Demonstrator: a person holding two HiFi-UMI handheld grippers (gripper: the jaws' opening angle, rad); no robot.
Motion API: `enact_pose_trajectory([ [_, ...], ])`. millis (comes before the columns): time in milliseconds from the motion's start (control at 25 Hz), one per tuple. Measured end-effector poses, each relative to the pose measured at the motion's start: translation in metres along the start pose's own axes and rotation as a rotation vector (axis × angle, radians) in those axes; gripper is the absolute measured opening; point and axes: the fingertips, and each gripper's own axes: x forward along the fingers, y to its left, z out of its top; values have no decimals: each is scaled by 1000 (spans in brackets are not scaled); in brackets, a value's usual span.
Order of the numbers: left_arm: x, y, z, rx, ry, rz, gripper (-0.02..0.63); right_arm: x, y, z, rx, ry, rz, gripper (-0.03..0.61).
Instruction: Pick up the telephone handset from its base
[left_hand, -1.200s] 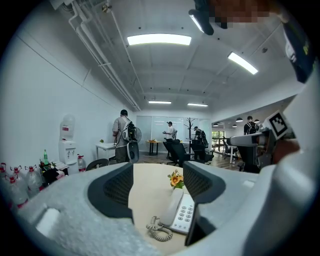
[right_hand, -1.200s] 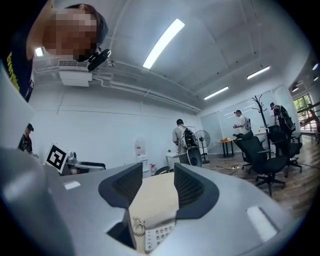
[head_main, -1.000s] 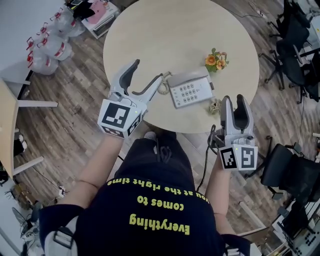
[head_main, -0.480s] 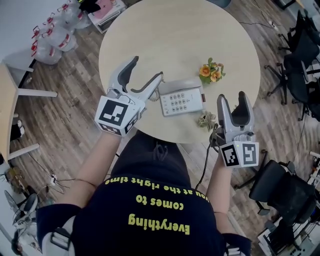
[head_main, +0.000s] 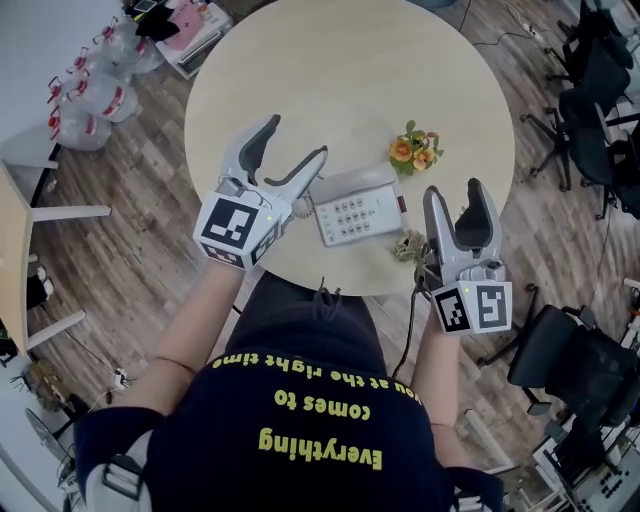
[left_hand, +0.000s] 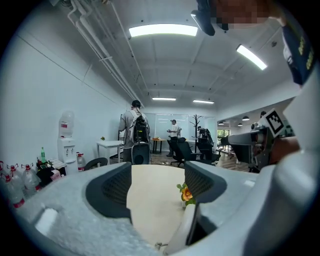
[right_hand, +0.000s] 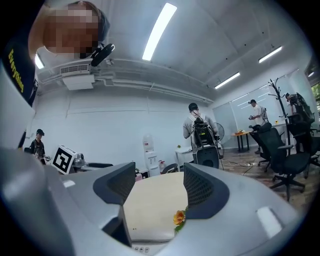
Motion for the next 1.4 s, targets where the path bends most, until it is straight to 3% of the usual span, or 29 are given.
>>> enact_pose_trajectory([
  [280, 20, 2, -22, -30, 43, -77, 339, 14, -1, -2, 25, -11, -63, 305],
  [800, 45, 0, -63, -60, 136, -166, 339, -4, -29, -61, 72, 121, -180, 308],
  [960, 56, -16, -84, -82, 178, -206, 339, -5, -36, -72, 99, 123, -192, 309],
  [1400, 74, -61, -124, -50, 265, -307, 339, 3, -40, -68, 111, 96, -159, 308],
])
